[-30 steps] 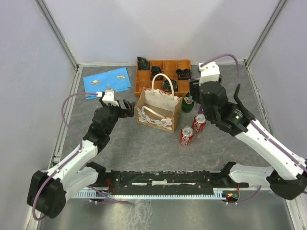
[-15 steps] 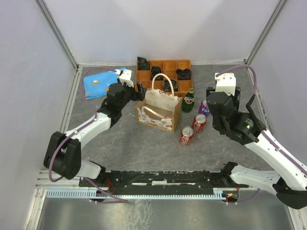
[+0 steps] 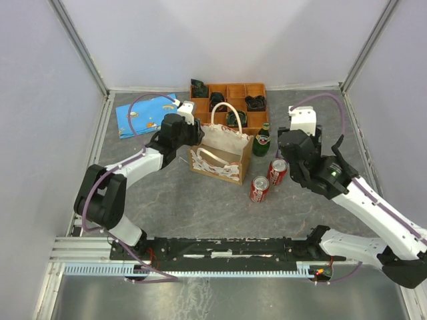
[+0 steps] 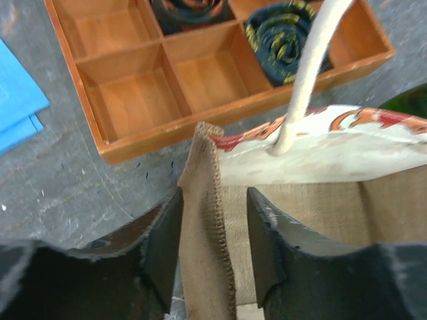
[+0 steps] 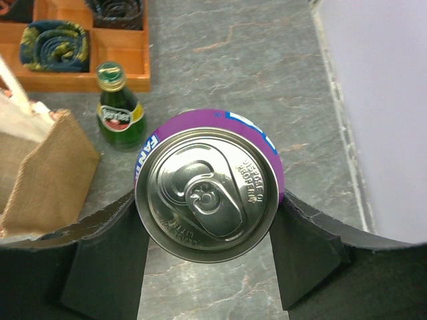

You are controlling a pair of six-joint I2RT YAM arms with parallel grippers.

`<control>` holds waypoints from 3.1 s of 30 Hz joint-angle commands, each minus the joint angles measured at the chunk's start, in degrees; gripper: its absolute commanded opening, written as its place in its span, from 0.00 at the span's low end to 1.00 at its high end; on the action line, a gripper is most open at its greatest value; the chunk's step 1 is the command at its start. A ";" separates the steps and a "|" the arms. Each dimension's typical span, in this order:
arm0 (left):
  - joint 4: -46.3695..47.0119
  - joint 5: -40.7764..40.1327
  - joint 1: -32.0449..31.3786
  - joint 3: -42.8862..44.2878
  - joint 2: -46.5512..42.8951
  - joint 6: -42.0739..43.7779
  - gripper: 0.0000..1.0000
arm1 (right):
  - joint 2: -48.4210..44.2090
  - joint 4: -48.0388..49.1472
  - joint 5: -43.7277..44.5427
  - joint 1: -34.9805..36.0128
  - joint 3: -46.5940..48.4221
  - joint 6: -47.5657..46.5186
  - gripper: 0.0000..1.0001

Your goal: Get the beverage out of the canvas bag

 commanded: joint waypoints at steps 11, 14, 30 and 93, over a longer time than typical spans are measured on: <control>-4.54 -2.38 0.15 0.34 1.00 -2.55 0.03 | 7.66 15.16 -16.44 -0.05 -1.52 0.52 0.00; -6.54 -5.78 0.17 -0.09 -1.56 -1.96 0.03 | 9.17 16.34 -18.43 -0.06 -1.19 -0.05 0.00; -5.90 -20.32 1.74 -12.46 -16.74 -7.28 0.03 | 17.65 20.12 -25.18 -0.04 -1.79 -1.34 0.00; -1.77 -23.91 1.77 -14.18 -26.18 -10.42 0.99 | 28.35 21.60 -34.74 -6.52 -2.48 0.21 0.99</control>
